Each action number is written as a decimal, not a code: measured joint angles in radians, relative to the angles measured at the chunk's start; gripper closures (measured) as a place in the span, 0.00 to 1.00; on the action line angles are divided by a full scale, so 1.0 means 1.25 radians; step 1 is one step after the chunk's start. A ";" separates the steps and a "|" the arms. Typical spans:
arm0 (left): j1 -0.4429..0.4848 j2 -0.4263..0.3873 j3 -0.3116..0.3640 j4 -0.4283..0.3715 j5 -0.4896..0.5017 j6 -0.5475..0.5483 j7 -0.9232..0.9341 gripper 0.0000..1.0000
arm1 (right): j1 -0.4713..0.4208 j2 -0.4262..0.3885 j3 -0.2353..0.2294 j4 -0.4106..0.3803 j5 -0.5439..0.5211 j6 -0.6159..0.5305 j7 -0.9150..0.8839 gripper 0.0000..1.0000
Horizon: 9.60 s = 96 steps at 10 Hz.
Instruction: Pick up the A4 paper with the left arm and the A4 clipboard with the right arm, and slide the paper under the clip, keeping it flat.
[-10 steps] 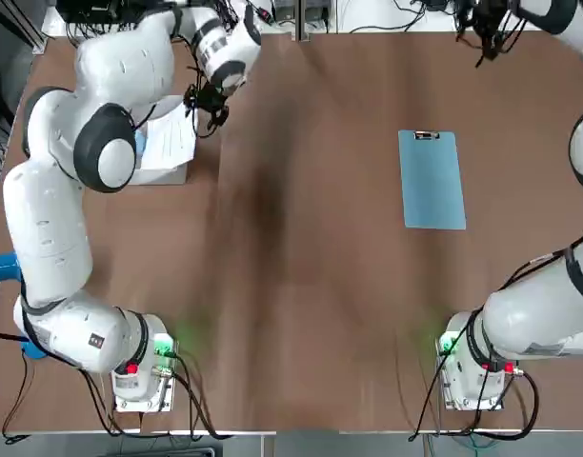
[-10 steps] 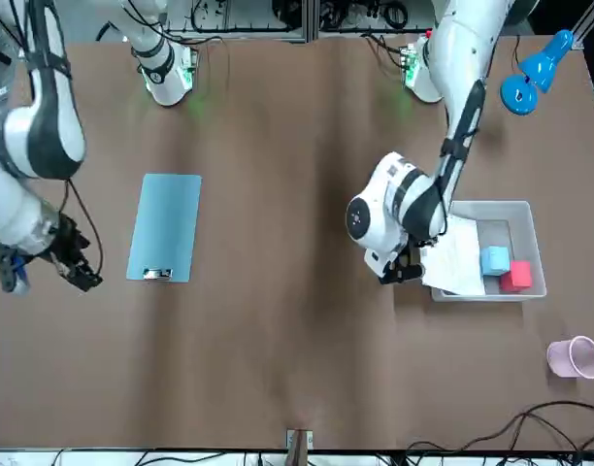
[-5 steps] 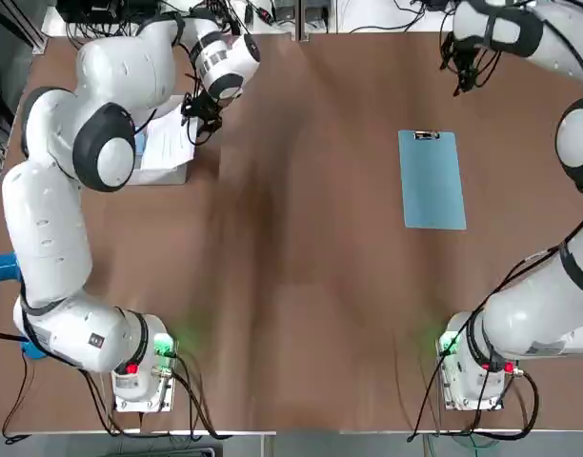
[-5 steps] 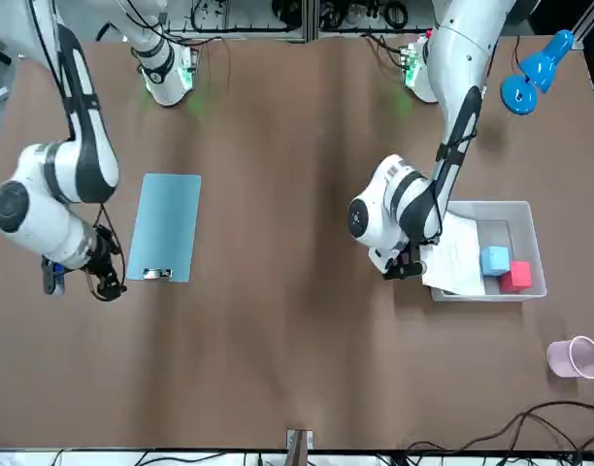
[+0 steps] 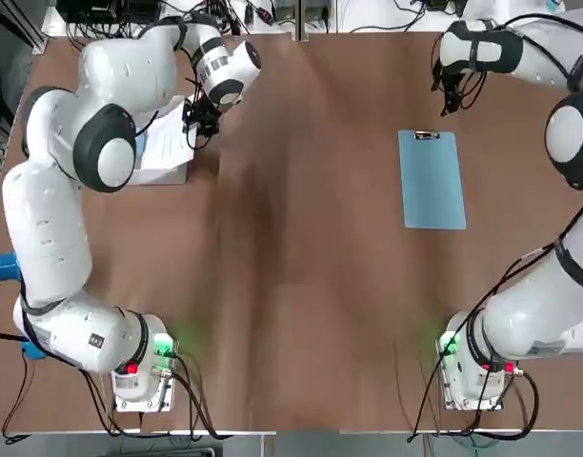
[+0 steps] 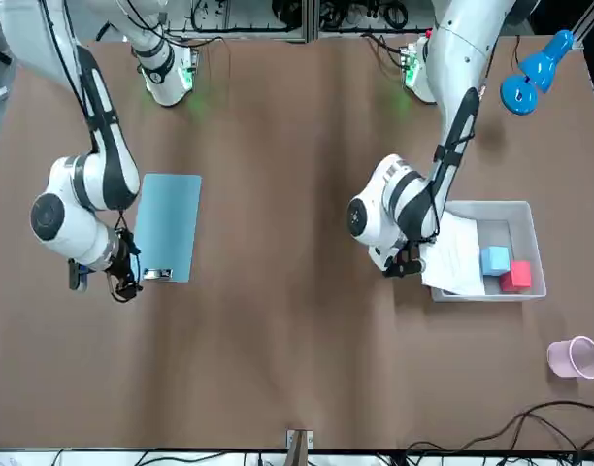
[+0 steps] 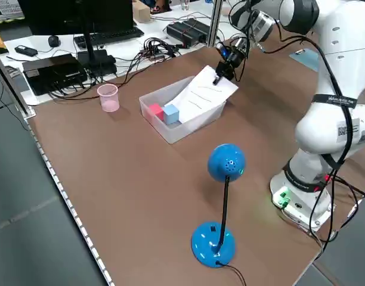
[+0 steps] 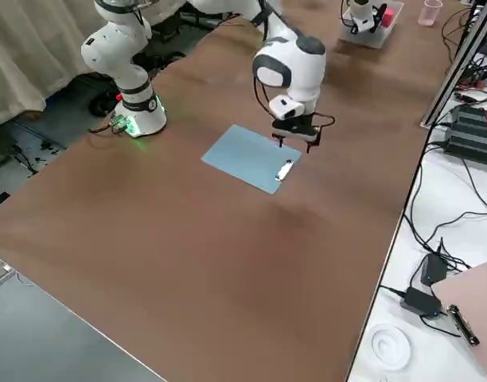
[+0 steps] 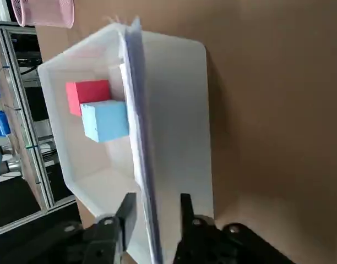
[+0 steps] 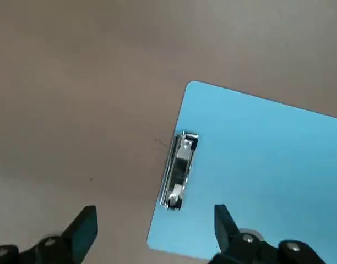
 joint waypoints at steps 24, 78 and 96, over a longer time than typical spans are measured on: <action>0.109 -0.113 0.010 0.264 -0.139 -0.237 0.125 0.99 | 0.002 0.114 0.001 -0.085 0.026 0.206 0.068 0.28; 0.237 -0.206 -0.045 0.320 -0.623 -0.087 -0.491 0.99 | 0.645 0.572 -0.204 0.694 -0.031 0.142 0.845 0.81; 0.205 -0.201 -0.055 0.319 -0.645 0.124 -0.796 0.99 | 0.593 0.440 -0.169 0.732 -0.033 -0.236 0.294 0.08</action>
